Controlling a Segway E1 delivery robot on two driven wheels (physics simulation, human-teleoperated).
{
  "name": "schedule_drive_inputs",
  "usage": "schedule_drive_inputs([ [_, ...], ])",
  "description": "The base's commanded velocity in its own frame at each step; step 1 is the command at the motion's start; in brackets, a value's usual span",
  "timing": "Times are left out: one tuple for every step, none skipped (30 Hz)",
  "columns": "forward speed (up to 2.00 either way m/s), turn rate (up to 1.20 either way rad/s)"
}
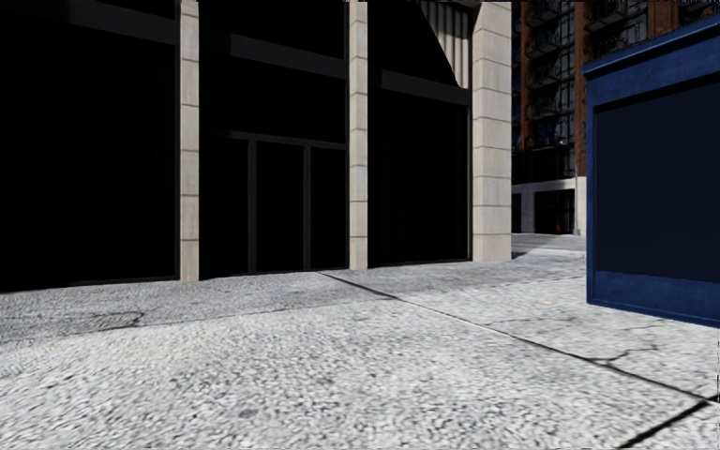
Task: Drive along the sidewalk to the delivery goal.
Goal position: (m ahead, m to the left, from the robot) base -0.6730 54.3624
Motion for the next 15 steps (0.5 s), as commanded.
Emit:
schedule_drive_inputs([
  [0.90, 0.80],
  [0.92, 0.80],
  [0.96, 0.80],
  [1.00, 0.80],
  [1.00, 0.80],
  [1.06, 0.80],
  [1.11, 0.80],
  [1.12, 0.80],
  [1.12, 0.80],
  [1.13, 0.80],
  [1.13, 0.80],
  [1.13, 0.80],
  [1.13, 0.80],
  [1.13, 0.80],
  [1.12, 0.80],
])
